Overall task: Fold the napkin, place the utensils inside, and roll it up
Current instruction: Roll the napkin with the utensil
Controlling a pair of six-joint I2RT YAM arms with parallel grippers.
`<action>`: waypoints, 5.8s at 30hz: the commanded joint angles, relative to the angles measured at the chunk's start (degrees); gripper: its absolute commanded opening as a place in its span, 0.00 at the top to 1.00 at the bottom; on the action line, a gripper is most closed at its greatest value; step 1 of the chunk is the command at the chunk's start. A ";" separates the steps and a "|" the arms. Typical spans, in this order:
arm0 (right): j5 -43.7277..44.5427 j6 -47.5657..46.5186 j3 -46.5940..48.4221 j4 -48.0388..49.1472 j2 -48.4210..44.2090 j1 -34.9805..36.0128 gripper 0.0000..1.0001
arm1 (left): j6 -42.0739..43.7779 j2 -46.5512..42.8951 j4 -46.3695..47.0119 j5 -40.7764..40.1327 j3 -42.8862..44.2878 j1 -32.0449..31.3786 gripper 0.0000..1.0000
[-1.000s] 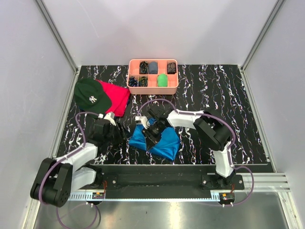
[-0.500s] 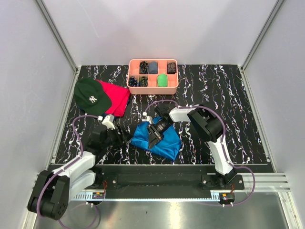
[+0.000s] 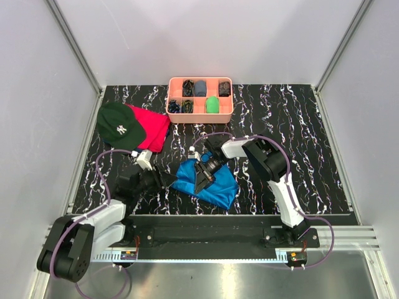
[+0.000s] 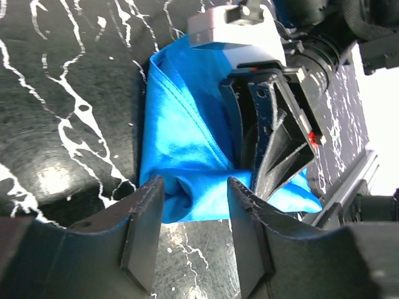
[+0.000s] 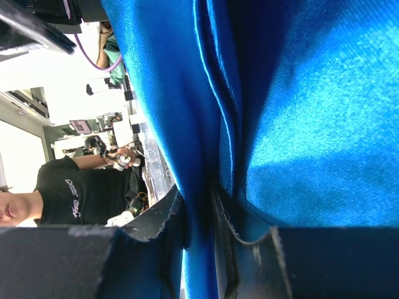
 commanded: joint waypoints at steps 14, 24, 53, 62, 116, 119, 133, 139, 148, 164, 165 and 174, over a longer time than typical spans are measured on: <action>9.35 -1.67 0.48 -0.27 1.52 -0.36 0.71 | 1.24 14.76 5.37 1.21 5.24 -1.13 0.90; 15.59 0.35 0.57 -0.36 -4.02 -0.36 0.51 | 2.30 20.99 -4.39 -0.91 10.95 -1.13 0.97; 66.40 -9.66 -13.41 14.67 -30.66 18.19 0.20 | 0.46 29.35 -12.05 -0.38 16.85 -1.13 1.00; 62.45 -10.98 -11.91 14.76 -26.70 18.28 0.26 | 0.28 29.62 -12.57 -0.29 17.29 -1.13 1.00; 31.60 -9.14 1.45 -8.53 -9.04 10.45 0.66 | -2.97 8.43 -17.41 -5.03 10.17 -0.95 0.33; 30.63 -9.31 2.15 -8.97 -8.42 9.93 0.66 | -3.15 10.19 -15.48 -4.34 9.73 -0.95 0.36; 26.50 -10.02 5.32 -10.47 -4.73 6.77 0.66 | -4.29 15.99 -11.25 -0.72 8.41 -0.95 0.83; 28.16 -9.32 6.37 -10.38 -6.04 5.80 0.58 | -3.68 18.19 -13.27 -1.34 9.64 -1.04 0.96; 37.21 -5.72 3.92 -5.91 -18.14 5.97 0.32 | -1.39 21.00 -21.97 -3.10 15.17 -0.95 1.00; 72.73 -7.56 -18.24 15.46 -35.49 25.21 0.23 | 0.54 25.58 -32.08 -1.34 22.73 0.02 1.00; 72.81 -7.64 -18.15 15.46 -34.18 25.31 0.23 | 0.46 25.75 -32.00 -1.25 22.74 0.02 1.00; 73.52 -9.31 -16.31 15.37 -27.41 25.48 0.40 | 0.46 24.70 -31.56 0.06 22.65 0.10 1.00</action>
